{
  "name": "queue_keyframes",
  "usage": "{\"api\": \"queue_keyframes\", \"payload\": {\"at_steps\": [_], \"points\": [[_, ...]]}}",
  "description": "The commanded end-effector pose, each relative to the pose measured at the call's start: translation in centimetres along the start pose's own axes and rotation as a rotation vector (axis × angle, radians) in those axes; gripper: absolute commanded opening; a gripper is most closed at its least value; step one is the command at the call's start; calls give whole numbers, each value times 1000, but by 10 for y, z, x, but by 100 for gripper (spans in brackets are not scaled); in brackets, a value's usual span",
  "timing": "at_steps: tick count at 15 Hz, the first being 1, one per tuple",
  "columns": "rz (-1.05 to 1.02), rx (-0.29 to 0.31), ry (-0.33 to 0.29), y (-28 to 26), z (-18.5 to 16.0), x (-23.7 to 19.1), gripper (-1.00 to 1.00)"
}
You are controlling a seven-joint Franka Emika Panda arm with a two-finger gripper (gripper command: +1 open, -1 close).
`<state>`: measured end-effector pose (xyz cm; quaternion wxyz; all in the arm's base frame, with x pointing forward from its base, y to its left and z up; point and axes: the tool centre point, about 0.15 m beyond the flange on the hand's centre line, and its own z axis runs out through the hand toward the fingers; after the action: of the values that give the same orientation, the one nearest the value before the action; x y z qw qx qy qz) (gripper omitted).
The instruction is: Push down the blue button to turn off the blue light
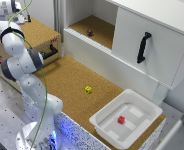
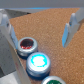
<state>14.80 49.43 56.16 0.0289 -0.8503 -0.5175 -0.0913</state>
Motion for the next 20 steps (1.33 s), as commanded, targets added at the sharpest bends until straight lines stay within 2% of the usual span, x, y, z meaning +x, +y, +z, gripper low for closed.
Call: {"api": "queue_keyframes", "payload": {"at_steps": [1,4,9,17,20], "points": [[-1,-64,-187,-9,11,30,-100],[12,-56,-191,-12,25,33,-100],[27,-74,-205,-15,53,36,-100],[79,-66,-278,-11,104,26,-100],[110,-92,-253,-2,120,28,-100]]}}
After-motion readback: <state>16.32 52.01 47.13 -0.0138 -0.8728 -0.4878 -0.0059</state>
